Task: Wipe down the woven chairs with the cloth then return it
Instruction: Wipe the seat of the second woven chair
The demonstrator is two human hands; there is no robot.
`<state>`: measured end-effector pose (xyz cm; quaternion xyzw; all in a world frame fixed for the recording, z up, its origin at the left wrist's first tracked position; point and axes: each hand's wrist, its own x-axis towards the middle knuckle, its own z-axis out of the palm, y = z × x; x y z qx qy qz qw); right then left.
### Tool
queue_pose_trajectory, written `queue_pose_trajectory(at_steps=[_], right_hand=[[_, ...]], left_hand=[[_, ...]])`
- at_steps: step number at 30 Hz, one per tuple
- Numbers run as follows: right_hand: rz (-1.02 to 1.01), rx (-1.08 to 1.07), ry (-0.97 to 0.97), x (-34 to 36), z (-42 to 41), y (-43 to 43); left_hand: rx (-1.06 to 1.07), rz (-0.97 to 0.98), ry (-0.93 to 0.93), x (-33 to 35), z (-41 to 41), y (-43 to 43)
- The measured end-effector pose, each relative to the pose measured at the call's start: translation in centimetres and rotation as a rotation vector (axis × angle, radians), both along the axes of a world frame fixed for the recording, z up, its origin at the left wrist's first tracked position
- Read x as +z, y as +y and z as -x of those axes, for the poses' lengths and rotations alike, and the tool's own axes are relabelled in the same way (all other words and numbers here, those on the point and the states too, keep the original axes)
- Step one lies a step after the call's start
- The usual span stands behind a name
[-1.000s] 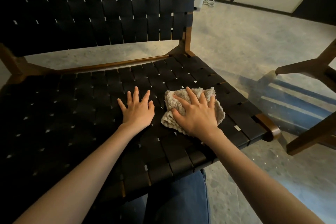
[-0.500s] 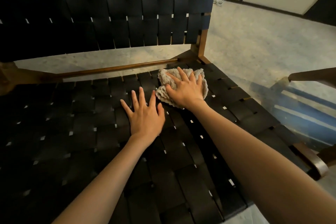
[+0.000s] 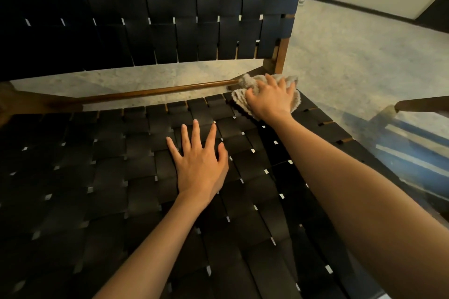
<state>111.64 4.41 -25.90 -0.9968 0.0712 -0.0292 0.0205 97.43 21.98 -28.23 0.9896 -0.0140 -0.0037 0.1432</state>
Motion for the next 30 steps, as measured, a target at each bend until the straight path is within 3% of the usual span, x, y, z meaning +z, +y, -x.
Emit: queue_pose_trajectory(at_steps=[6, 12, 19, 24, 30], right_hand=[[0.014, -0.040, 0.070, 0.4, 0.9, -0.1], [0.012, 0.070, 0.091, 1.7, 5.2, -0.8], [-0.013, 0.146, 0.176, 4.6, 14.6, -3.8], [-0.050, 0.095, 0.151, 7.5, 21.8, -5.1], [-0.006, -0.054, 0.023, 9.2, 29.3, -6.5]], left_hand=[[0.007, 0.015, 0.021, -0.1, -0.1, 0.1], [0.003, 0.056, 0.028, 0.5, 0.2, 0.0], [-0.060, 0.008, 0.207, 1.8, 1.0, -0.4], [-0.099, 0.096, 0.318, 3.3, 3.4, -2.2], [-0.180, 0.111, 0.321, 3.9, 6.4, -3.6]])
